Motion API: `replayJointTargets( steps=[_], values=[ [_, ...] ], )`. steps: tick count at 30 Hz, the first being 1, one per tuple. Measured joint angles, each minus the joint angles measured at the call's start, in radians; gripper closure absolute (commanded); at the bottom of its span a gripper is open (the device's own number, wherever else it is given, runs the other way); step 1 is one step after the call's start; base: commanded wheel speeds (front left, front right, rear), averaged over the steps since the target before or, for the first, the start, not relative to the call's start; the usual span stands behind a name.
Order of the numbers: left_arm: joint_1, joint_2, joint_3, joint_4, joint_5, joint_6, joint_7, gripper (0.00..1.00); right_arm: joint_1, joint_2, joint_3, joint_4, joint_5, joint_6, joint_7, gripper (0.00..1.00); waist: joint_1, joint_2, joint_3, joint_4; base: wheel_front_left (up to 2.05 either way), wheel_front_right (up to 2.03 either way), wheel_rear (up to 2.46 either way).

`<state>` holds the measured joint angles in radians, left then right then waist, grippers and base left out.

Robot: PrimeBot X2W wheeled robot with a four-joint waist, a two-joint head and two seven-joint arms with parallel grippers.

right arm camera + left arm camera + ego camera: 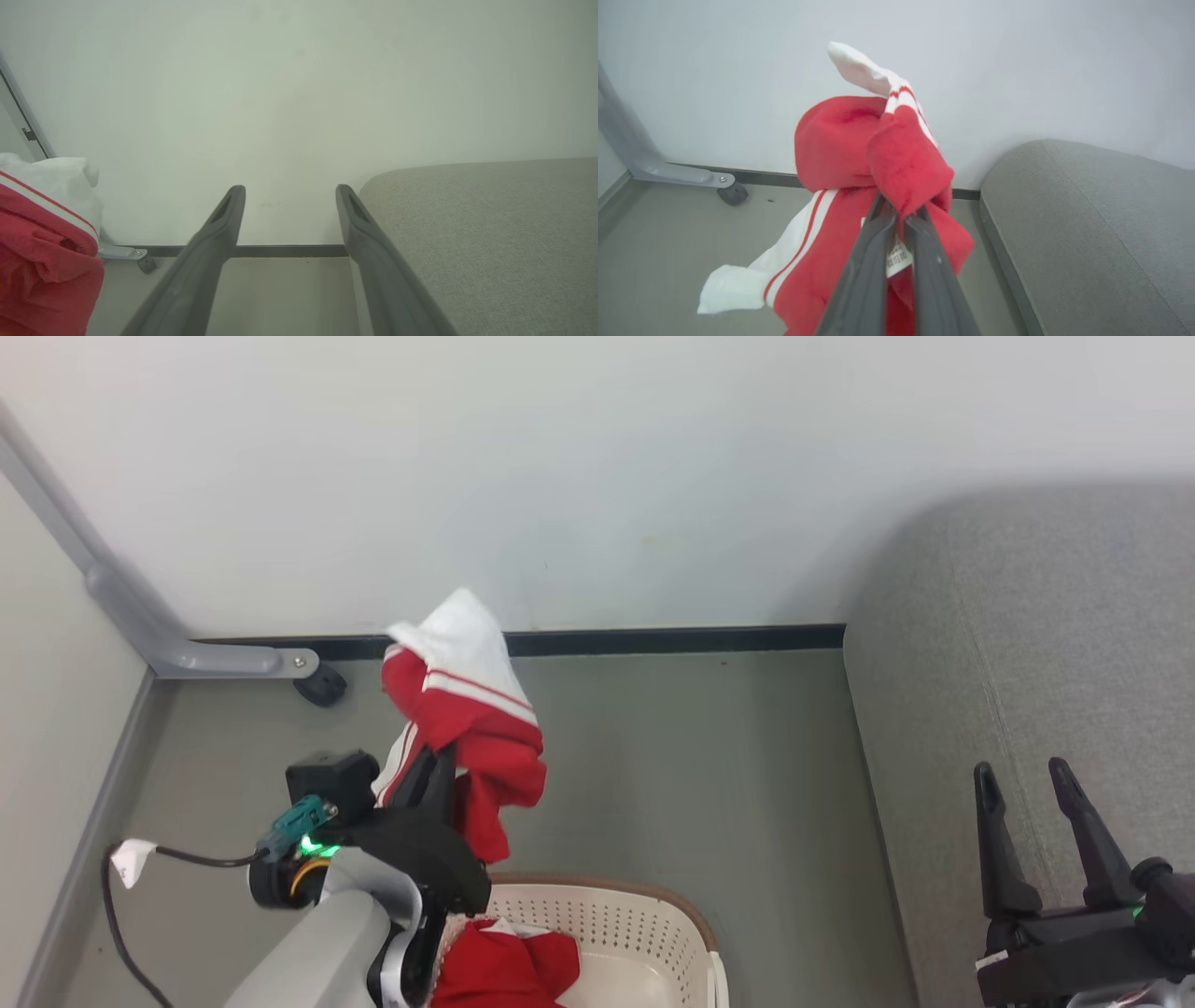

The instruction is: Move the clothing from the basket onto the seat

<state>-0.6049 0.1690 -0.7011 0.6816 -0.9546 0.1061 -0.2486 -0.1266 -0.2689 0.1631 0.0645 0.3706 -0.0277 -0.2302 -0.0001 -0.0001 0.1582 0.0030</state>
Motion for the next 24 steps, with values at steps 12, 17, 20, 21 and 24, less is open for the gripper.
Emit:
replayJointTargets(
  steps=[12, 17, 20, 21, 24],
  values=[
    [0.003, 0.024, 0.075, -0.355, 0.148, 0.008, -0.001, 1.00, 0.049, 0.012, 0.024, -0.002, 0.000, -0.007, 0.005, 0.00, 0.0001, 0.0000, -0.072, 0.021, 0.00, 0.00, 0.00],
    [0.003, 0.022, 0.081, -0.495, 0.164, 0.008, -0.001, 1.00, 0.060, 0.018, 0.041, -0.004, 0.000, -0.007, 0.016, 0.00, 0.0001, 0.0000, -0.089, 0.024, 0.00, 0.00, 0.00],
    [0.003, 0.020, 0.076, -0.553, 0.166, 0.007, -0.001, 1.00, 0.061, 0.020, 0.049, -0.004, 0.000, -0.007, 0.018, 0.00, 0.0001, 0.0002, -0.099, 0.023, 0.00, 0.00, 0.00],
    [0.003, 0.020, 0.073, -0.571, 0.167, 0.007, -0.001, 1.00, 0.061, 0.022, 0.052, -0.004, 0.000, -0.007, 0.019, 0.00, 0.0000, 0.0002, -0.102, 0.023, 0.00, 0.00, 0.00],
    [0.003, 0.020, 0.059, -0.620, 0.180, -0.002, -0.001, 1.00, 0.070, 0.028, 0.062, -0.014, 0.000, -0.007, 0.024, 0.00, 0.0000, 0.0001, -0.109, 0.020, 0.00, 0.00, 0.00]
  ],
)
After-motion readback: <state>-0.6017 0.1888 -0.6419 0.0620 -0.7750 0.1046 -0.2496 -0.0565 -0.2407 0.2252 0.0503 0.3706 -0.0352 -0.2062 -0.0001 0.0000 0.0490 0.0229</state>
